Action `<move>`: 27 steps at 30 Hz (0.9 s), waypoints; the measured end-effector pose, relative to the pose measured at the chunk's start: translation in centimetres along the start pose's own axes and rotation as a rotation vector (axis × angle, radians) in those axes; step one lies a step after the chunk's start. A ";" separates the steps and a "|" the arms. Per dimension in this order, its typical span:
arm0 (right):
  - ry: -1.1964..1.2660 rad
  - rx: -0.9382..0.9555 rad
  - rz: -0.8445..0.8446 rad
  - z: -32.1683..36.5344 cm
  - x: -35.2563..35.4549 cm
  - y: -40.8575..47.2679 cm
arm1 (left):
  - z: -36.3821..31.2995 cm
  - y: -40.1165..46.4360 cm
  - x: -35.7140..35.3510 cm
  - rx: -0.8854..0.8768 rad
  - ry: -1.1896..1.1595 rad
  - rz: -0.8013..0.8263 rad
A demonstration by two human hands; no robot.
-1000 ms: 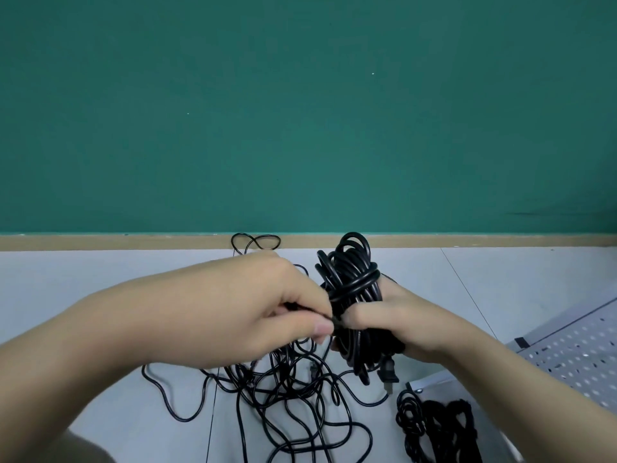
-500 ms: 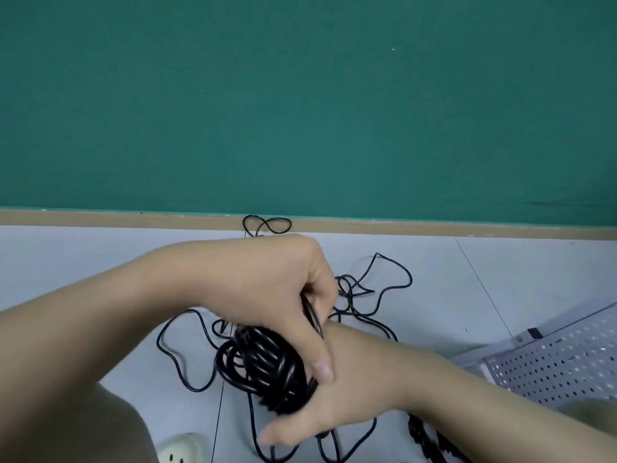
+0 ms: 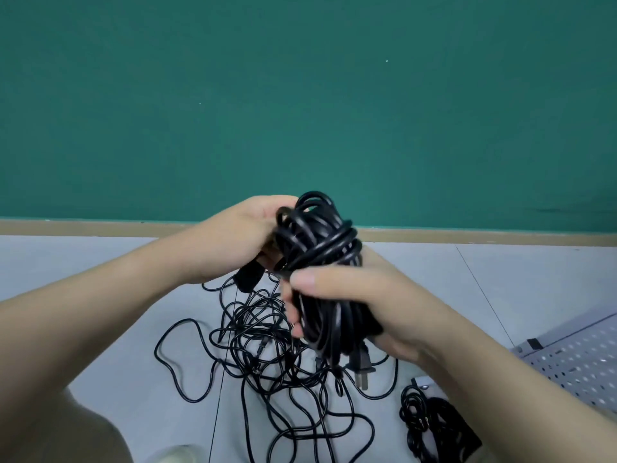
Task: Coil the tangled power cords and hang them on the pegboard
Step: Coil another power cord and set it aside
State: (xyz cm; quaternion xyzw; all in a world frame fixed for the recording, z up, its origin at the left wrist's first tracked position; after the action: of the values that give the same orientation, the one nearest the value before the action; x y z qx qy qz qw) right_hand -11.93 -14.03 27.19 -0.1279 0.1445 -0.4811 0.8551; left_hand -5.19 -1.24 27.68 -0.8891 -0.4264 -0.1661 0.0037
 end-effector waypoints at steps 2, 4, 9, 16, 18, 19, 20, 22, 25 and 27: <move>0.195 -0.014 0.027 0.2 0.8 0.1 | 0.2 0.3 -0.4 0.020 -0.197 -0.056; 0.372 -0.021 0.080 0.5 1.3 0.2 | 0.4 0.3 -0.9 0.031 -0.367 -0.020; 0.500 -0.005 0.134 0.5 1.8 0.0 | 0.6 -0.5 -1.8 0.006 -0.042 0.115; 0.421 0.031 0.220 0.5 2.2 -1.1 | -0.8 -0.9 -2.5 0.024 -0.167 0.120; 0.379 0.028 0.176 0.4 2.2 -1.1 | -0.8 -1.0 -2.6 0.039 -0.116 0.108; 0.347 0.030 0.143 0.4 2.2 -1.2 | -0.9 -1.1 -2.6 0.040 -0.116 0.099; 0.314 0.035 0.117 0.5 2.2 -1.3 | -1.0 -1.1 -2.6 0.040 -0.127 0.090; 0.257 0.055 0.137 0.9 2.2 -1.8 | -1.4 -1.3 -2.3 0.008 -0.140 0.093; 0.292 0.112 0.343 1.5 1.8 -3.1 | -2.7 -1.8 -2.0 -0.078 -0.205 0.144; 0.327 0.144 0.392 1.9 1.8 -3.5 | -3.5 -1.9 -1.5 -0.118 -0.263 0.155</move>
State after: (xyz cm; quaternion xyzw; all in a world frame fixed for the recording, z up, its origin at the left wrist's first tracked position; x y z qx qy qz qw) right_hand -13.10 -17.21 29.95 0.0431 0.2685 -0.3296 0.9041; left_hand -8.55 -1.67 30.24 -0.9321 -0.3430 -0.0723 -0.0914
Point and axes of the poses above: each hand's wrist, its own y-axis towards the middle knuckle, its own x-axis out of the back of the hand, z = x × y, the point moved 5 cm from there along y, towards the middle knuckle, and after that the axes turned 11 degrees about -x, right-handed, at the moved point
